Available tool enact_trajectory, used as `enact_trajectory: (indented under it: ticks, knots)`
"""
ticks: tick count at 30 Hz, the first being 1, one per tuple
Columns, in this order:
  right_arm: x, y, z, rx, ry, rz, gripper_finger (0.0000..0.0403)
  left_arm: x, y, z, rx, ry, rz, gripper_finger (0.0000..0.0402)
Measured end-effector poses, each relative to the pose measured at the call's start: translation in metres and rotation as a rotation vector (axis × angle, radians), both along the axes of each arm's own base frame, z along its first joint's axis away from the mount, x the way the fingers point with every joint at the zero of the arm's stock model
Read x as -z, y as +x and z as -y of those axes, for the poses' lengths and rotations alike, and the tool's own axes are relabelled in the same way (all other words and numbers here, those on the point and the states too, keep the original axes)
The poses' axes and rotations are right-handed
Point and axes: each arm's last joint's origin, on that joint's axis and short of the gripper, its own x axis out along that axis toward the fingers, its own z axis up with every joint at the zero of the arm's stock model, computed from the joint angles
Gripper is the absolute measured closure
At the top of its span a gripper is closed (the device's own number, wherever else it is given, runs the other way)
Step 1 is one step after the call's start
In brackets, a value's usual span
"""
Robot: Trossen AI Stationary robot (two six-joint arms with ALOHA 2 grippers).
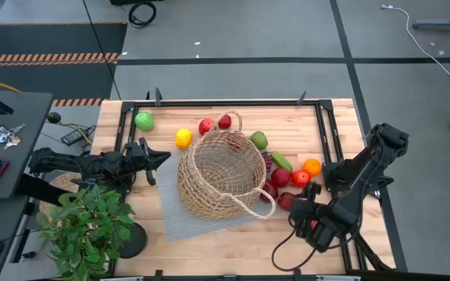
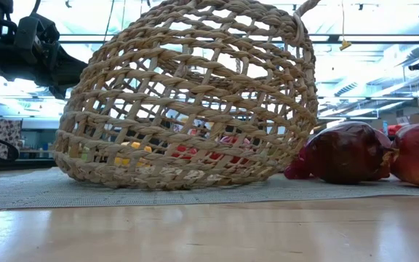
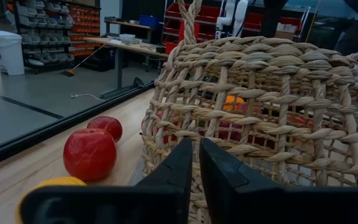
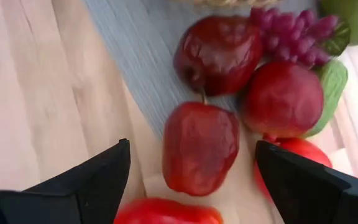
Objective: Build produce basket
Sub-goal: Put the red apple into the basket
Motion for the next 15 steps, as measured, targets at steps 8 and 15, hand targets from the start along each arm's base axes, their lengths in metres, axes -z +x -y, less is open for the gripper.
enact_trajectory:
  ticks: [8,15]
  knots:
    - [0.022,-0.011,0.016,0.059,0.091,0.084,0.005,0.0,0.0,0.0,0.0,0.0,0.0,0.0366]
    - [0.041,-0.012,0.043,0.089,0.159,0.078,0.003,0.0,0.0,0.0,0.0,0.0,0.0,0.0366]
